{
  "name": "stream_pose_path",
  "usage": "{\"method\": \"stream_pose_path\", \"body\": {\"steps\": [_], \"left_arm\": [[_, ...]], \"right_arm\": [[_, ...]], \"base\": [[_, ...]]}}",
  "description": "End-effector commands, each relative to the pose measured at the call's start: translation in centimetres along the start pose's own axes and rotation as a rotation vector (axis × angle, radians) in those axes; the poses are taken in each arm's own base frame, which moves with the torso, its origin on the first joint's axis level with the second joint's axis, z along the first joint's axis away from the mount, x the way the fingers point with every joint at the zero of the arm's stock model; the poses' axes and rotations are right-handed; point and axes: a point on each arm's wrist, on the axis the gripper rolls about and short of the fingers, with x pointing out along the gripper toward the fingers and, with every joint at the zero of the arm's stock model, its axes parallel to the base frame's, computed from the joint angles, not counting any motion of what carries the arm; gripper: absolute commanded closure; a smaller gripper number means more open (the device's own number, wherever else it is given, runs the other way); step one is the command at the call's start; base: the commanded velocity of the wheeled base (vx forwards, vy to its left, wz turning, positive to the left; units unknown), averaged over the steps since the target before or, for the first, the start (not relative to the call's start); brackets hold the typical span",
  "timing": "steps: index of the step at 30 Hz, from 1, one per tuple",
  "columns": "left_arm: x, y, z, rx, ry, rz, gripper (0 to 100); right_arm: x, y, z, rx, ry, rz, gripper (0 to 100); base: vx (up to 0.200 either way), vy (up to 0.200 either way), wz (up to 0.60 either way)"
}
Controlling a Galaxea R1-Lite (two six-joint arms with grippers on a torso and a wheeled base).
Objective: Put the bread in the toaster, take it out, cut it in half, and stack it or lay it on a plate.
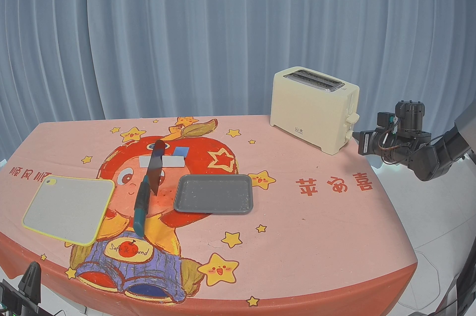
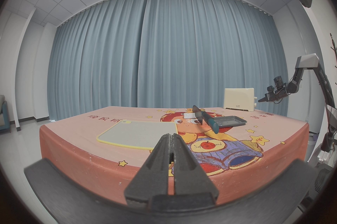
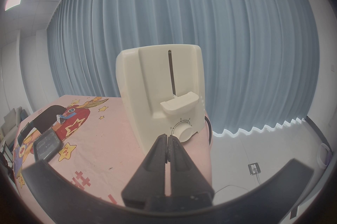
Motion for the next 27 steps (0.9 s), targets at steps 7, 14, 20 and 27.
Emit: {"method": "stream_pose_path", "body": {"steps": [7,14,20,27], "left_arm": [[0.0,0.0,-0.5,0.0,0.0,0.002,100],[0.0,0.0,-0.5,0.0,0.002,0.002,100],[0.0,0.0,-0.5,0.0,0.002,0.002,100],[0.0,0.0,-0.5,0.0,0.0,0.0,100]], "right_arm": [[2.3,-0.6,-0.4,0.002,0.002,-0.003,100],[3.6,-0.8,-0.6,0.002,-0.003,-0.006,100],[4.4,-1.2,-0.6,0.003,-0.008,-0.012,100],[4.6,-1.2,-1.0,0.004,0.003,-0.012,100]], "base": [[0.0,0.0,0.0],[0.0,0.0,0.0],[0.0,0.0,0.0],[0.0,0.0,0.0]]}}
